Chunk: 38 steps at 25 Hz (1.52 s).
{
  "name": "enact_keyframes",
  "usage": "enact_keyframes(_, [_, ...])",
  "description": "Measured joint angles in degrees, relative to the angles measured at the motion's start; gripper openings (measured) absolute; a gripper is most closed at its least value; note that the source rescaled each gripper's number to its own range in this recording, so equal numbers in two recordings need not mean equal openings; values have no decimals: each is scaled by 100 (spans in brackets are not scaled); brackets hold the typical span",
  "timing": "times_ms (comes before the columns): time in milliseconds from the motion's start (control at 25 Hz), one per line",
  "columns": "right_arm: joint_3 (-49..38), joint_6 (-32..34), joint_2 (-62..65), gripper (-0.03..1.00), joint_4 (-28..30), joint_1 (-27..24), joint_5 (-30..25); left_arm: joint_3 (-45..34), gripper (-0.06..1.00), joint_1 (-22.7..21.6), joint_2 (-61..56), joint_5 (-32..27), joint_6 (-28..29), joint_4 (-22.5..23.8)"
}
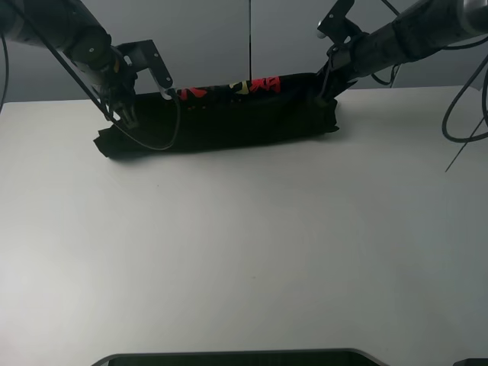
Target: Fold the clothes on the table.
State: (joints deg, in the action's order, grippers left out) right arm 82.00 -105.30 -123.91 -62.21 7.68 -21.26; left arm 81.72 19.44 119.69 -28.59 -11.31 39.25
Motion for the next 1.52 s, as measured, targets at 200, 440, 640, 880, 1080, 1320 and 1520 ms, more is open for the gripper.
enact_keyframes(200, [0,-386,-188,2,-442,13,47,0,2,0,164,358,24,59])
enact_keyframes(440, [0,-427,-266,44,-501,15,197,0,19,0,651,460,93,81])
enact_keyframes(640, [0,-537,-275,97,-1141,15,504,0,72,0,741,584,338,102])
enact_keyframes(880, [0,-679,-275,100,-1359,15,606,0,90,0,741,551,830,160])
enact_keyframes(1080, [0,-779,-52,100,-1359,15,620,0,84,37,648,221,935,500])
enact_keyframes(1320, [33,-640,705,93,-1359,15,620,0,62,72,-71,250,1204,626])
enact_keyframes(1520, [46,481,1130,80,-1263,25,609,0,69,176,-674,262,1240,367])
